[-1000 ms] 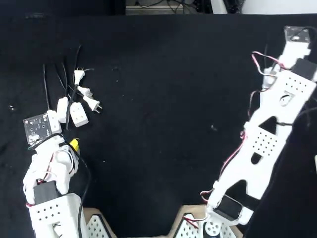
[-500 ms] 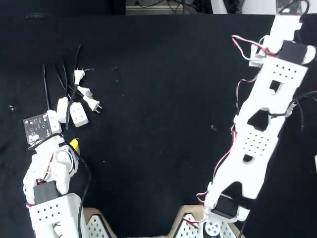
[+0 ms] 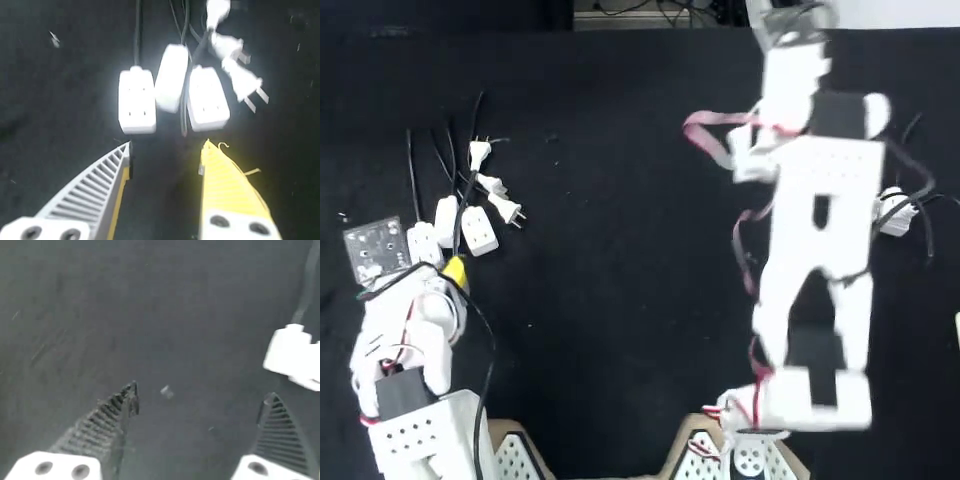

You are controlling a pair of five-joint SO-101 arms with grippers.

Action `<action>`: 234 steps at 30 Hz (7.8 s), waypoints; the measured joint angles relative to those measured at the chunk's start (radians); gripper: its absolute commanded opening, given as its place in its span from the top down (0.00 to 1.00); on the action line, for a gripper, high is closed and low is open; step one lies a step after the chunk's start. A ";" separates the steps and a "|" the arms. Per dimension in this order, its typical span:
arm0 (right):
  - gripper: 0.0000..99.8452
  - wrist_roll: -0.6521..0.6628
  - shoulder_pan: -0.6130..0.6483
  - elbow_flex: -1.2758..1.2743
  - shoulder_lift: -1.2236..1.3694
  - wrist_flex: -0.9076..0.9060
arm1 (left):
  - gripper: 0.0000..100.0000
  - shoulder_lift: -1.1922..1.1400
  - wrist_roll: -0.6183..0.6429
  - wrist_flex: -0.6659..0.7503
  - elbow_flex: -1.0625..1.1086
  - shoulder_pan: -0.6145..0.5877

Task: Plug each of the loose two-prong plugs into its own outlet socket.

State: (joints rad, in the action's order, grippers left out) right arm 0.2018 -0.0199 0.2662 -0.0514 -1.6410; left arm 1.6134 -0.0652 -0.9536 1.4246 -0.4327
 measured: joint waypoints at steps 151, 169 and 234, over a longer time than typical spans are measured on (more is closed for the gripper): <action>0.64 -0.063 -0.057 -1.178 -0.410 0.890 | 0.80 -1.732 0.295 0.356 -0.879 0.773; 0.64 -0.063 -0.057 -1.178 -0.410 0.916 | 0.80 -1.774 0.302 -0.163 -0.987 0.560; 0.64 -0.063 -0.216 -1.135 -0.410 0.916 | 0.79 -1.313 0.052 0.420 -0.381 0.853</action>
State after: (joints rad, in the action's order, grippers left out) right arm 0.1389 -0.2363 -0.8692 -0.4611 -0.7250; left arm 0.3000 -0.0130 -0.5332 1.0441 0.4204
